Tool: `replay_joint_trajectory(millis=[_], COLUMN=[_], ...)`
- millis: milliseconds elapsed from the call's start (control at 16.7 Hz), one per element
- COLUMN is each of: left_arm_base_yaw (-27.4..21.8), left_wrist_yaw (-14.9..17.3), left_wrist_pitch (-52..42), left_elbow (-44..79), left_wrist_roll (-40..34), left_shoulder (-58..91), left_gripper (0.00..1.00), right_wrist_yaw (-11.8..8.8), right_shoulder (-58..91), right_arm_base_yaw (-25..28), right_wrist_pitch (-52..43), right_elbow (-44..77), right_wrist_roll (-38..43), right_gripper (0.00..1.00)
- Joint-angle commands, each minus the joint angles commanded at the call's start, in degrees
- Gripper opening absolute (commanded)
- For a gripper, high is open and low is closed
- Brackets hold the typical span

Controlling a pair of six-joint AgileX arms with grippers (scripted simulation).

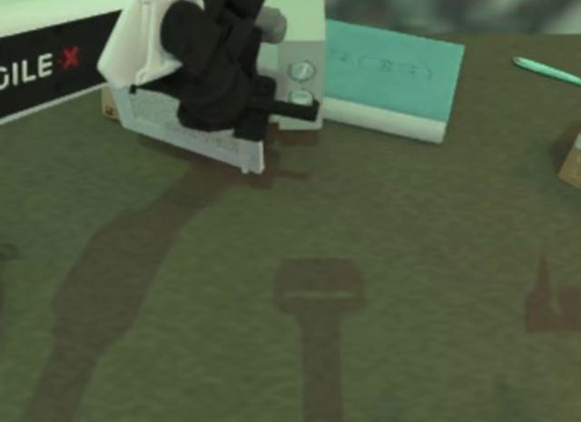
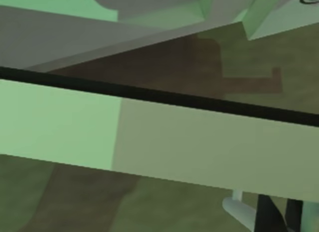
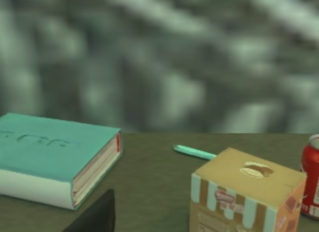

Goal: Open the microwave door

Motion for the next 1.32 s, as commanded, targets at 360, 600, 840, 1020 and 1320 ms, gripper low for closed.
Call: replay_joint_trajectory(millis=[360, 600, 840, 1020, 1320], left_arm_base_yaw=[0.00, 0.00, 0.00, 0.00, -0.11], left_wrist_yaw=[0.00, 0.00, 0.00, 0.00, 0.71], left_wrist_pitch=[0.00, 0.00, 0.00, 0.00, 0.38], left_elbow=[0.00, 0.00, 0.00, 0.00, -0.68], left_wrist_roll=[0.00, 0.00, 0.00, 0.00, 0.55], left_shoulder=[0.00, 0.00, 0.00, 0.00, -0.47], left_gripper=[0.00, 0.00, 0.00, 0.00, 0.00], right_wrist_yaw=[0.00, 0.00, 0.00, 0.00, 0.00], right_shoulder=[0.00, 0.00, 0.00, 0.00, 0.00], right_arm_base_yaw=[0.00, 0.00, 0.00, 0.00, 0.00], right_wrist_pitch=[0.00, 0.00, 0.00, 0.00, 0.00], right_elbow=[0.00, 0.00, 0.00, 0.00, 0.00], right_wrist_roll=[0.00, 0.00, 0.00, 0.00, 0.00], right_gripper=[1.00, 1.00, 1.00, 1.00, 1.00])
